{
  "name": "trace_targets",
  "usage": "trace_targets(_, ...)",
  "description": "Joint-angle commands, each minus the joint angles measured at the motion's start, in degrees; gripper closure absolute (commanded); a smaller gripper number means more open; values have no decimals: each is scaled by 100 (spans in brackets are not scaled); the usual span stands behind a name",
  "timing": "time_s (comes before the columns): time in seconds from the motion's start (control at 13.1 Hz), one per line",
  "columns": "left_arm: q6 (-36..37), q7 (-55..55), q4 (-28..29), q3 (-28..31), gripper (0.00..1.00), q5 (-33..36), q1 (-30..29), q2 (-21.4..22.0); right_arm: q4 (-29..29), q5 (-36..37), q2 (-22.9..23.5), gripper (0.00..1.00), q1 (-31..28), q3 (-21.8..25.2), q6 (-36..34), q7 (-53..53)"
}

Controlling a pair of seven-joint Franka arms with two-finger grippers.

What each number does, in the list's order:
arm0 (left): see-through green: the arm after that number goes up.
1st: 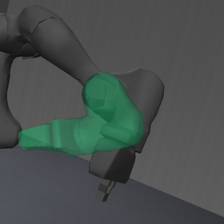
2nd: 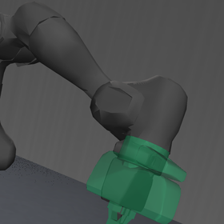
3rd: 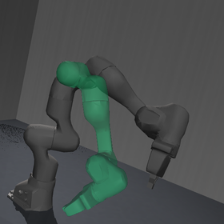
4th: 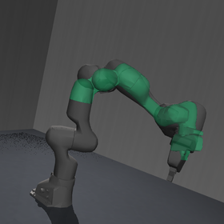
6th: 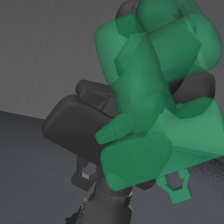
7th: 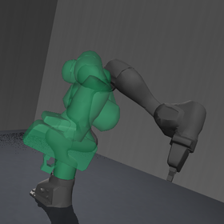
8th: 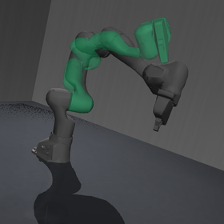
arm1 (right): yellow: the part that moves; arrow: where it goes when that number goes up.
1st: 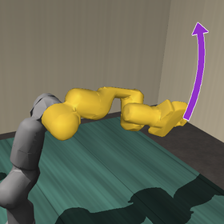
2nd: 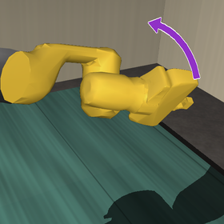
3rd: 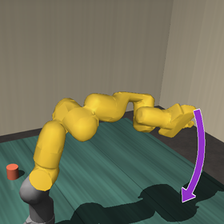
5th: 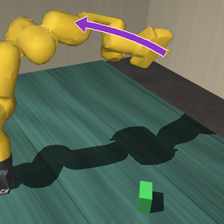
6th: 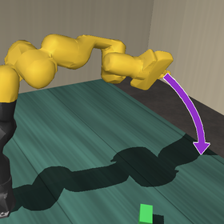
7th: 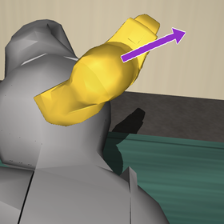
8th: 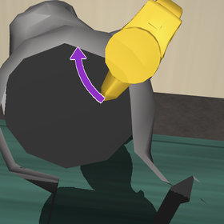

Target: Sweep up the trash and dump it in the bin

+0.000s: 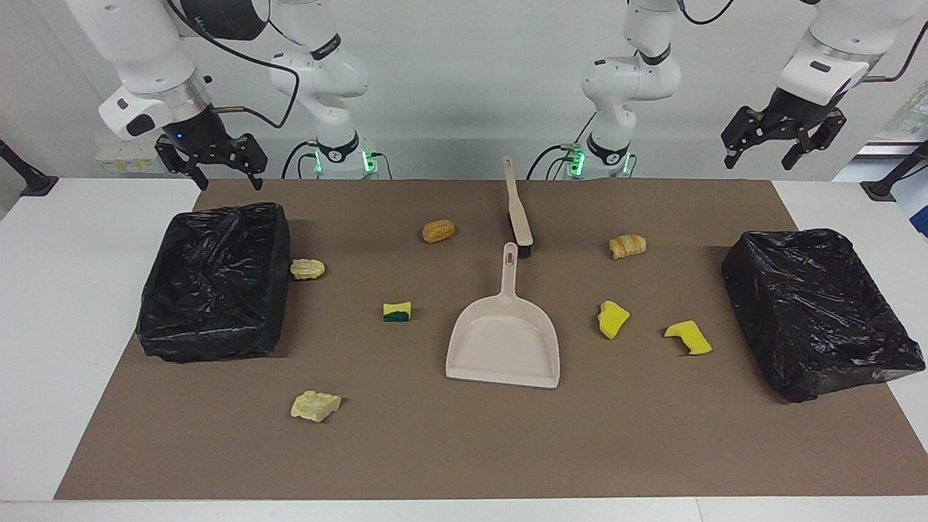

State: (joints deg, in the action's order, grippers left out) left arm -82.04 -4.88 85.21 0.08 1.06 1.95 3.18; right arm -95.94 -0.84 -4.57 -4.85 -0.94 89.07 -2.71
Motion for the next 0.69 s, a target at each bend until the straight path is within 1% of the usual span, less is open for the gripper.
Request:
trace_targets(0.0, 118, 101, -75, 54, 0, -115, 69, -45, -117, -13, -140, 0, -42, -29, -48, 113)
trace_targets(0.23, 153, 102, -93, 159, 0, -133, 209, -37, -171, -4, -185, 0, 19, -29, -83, 113)
trace_targets(0.61, 197, 180, -40, 150, 0, -97, 210, 42, -267, 4, -211, 0, 177, -99, 31, 148)
